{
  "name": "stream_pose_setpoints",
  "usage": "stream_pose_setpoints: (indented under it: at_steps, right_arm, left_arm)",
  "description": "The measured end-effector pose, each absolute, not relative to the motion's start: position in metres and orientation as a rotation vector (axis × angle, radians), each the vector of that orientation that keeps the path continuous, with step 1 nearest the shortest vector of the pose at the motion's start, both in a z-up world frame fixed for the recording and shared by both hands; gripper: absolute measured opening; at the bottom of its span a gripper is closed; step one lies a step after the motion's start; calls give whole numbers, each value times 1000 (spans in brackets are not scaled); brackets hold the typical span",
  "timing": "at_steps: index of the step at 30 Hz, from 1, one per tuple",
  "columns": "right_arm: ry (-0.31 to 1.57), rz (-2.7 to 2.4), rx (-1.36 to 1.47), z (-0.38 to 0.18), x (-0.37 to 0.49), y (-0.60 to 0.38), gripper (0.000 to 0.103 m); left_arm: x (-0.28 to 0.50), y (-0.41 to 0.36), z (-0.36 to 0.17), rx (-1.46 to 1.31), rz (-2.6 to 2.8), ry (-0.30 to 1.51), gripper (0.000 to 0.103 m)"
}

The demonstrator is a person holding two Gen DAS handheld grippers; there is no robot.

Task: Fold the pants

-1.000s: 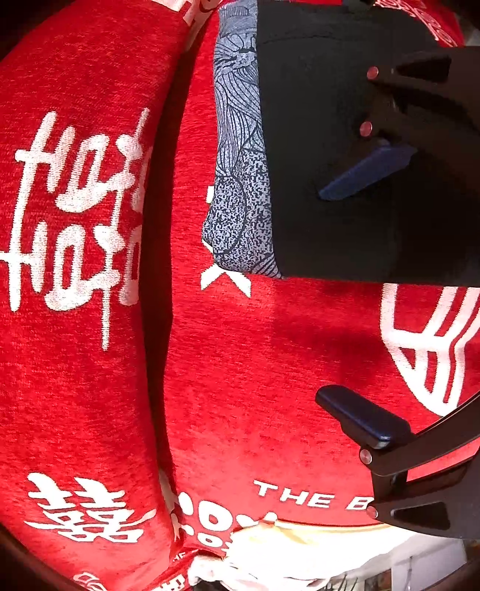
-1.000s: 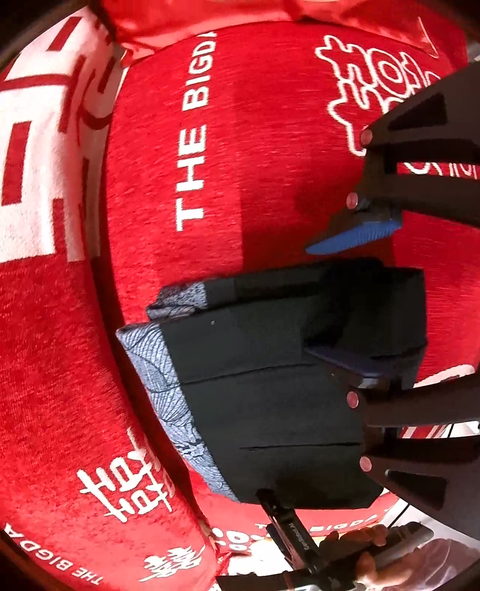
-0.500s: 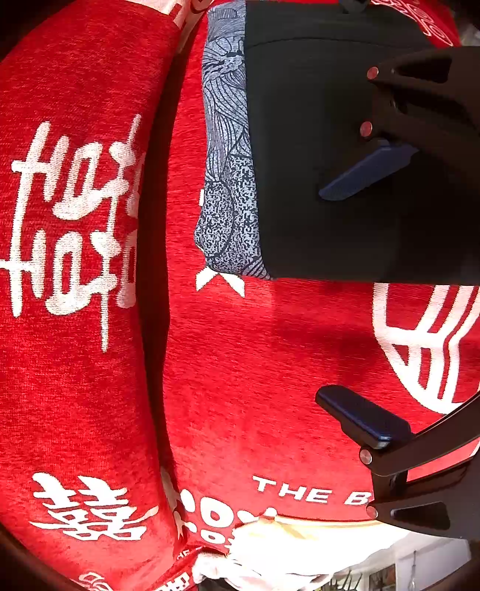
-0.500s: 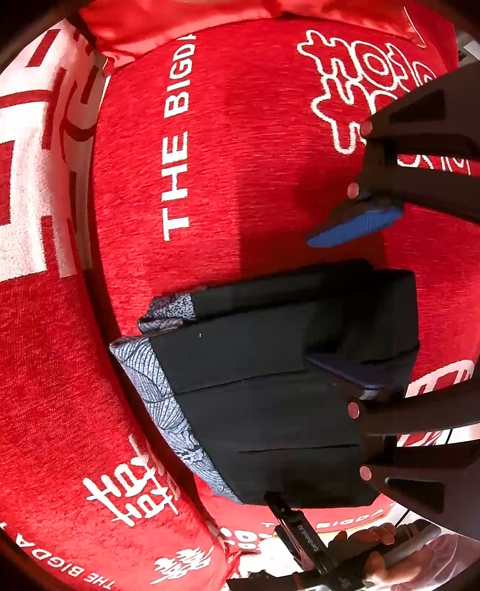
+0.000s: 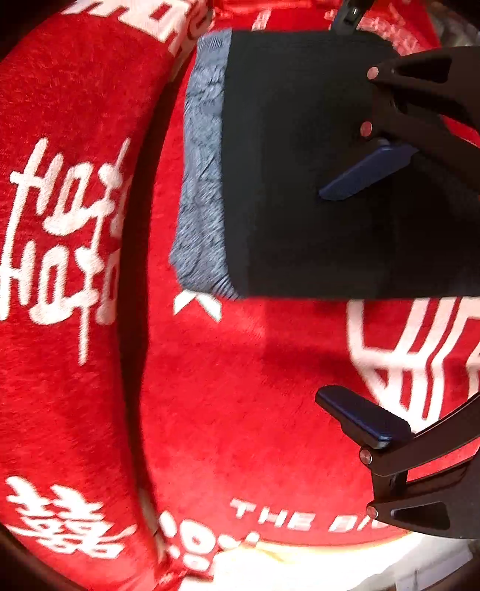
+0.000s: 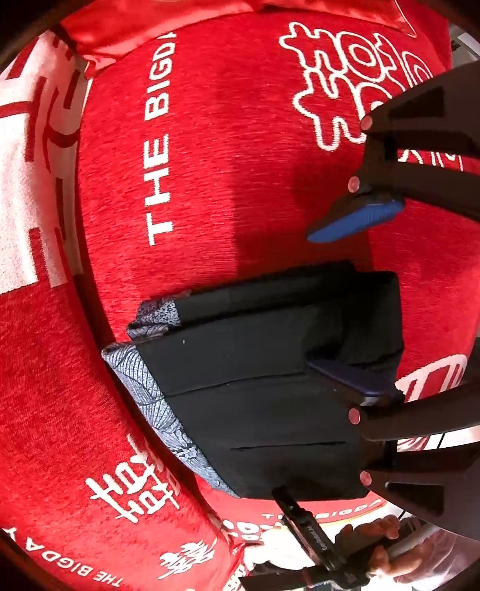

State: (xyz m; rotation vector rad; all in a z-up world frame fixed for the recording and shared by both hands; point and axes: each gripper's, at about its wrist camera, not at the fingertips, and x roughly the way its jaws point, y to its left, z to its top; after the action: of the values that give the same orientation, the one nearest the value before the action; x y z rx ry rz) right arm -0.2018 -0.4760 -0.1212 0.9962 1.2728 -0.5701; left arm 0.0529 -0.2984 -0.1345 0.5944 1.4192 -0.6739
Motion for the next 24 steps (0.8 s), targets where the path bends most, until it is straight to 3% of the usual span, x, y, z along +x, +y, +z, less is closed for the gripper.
stream_pose_setpoints:
  at_steps: [8,24]
  right_arm:
    - [1241,-525,1110,-129,-219,-479,78]
    - [1113,-373,1317,-161,-246,-506,82]
  left_arm:
    - [48,-291,-145,517,-767,1542,101]
    - [71,-283,-159,455,-850,1608,101]
